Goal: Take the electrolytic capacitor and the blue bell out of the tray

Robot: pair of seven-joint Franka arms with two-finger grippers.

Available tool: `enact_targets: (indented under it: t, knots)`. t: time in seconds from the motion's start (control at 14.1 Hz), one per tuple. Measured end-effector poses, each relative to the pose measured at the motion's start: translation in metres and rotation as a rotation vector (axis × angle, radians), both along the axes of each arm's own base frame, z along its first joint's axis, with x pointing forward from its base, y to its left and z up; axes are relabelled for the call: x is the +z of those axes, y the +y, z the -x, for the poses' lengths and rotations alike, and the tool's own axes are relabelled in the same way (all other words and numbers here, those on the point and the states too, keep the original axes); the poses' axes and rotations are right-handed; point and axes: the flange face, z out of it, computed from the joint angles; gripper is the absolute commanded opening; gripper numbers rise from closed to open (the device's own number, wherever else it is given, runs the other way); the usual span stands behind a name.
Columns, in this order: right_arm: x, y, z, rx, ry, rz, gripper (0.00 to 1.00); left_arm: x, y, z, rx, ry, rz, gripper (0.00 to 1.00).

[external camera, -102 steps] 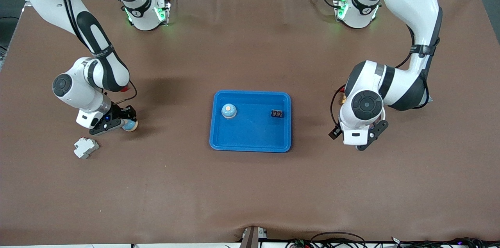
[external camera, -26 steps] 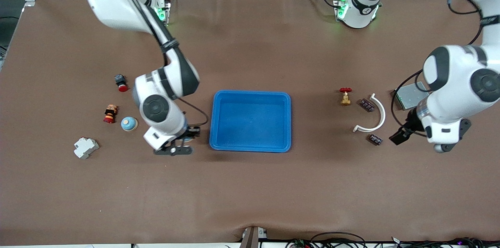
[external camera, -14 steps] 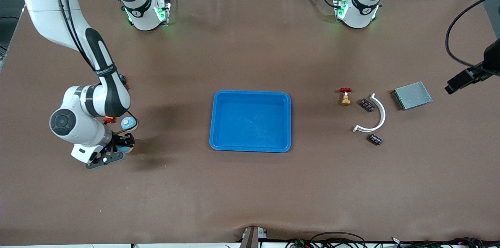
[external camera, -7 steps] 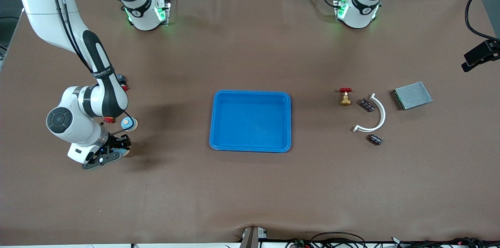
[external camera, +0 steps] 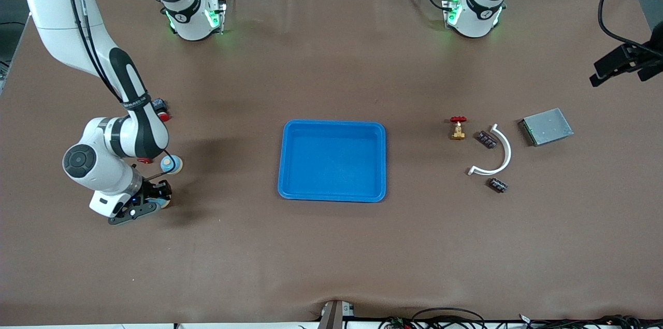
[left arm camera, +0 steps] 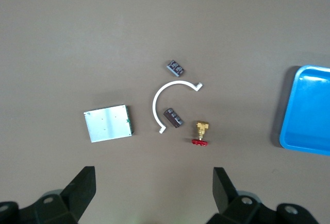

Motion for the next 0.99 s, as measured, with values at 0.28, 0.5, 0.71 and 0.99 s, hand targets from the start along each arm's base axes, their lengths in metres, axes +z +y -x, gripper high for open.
enact_targets:
  t: [0.28,0.5,0.71,0.99]
  knots:
    - [-0.005,0.005,0.001,-0.014,0.004,-0.024,0.0,0.002,-0.01,0.0,-0.018,-0.015,-0.003,1.0]
    - [-0.004,0.002,0.0,0.001,-0.001,-0.025,0.0,0.0,-0.008,-0.002,-0.014,-0.016,-0.004,1.0]
    - [-0.005,-0.008,0.0,0.014,-0.011,-0.022,0.0,0.0,-0.013,-0.002,-0.023,-0.016,-0.005,1.0]
    - [-0.009,-0.01,-0.001,0.016,-0.018,-0.021,0.0,0.002,-0.018,-0.002,-0.032,-0.021,-0.005,1.0]
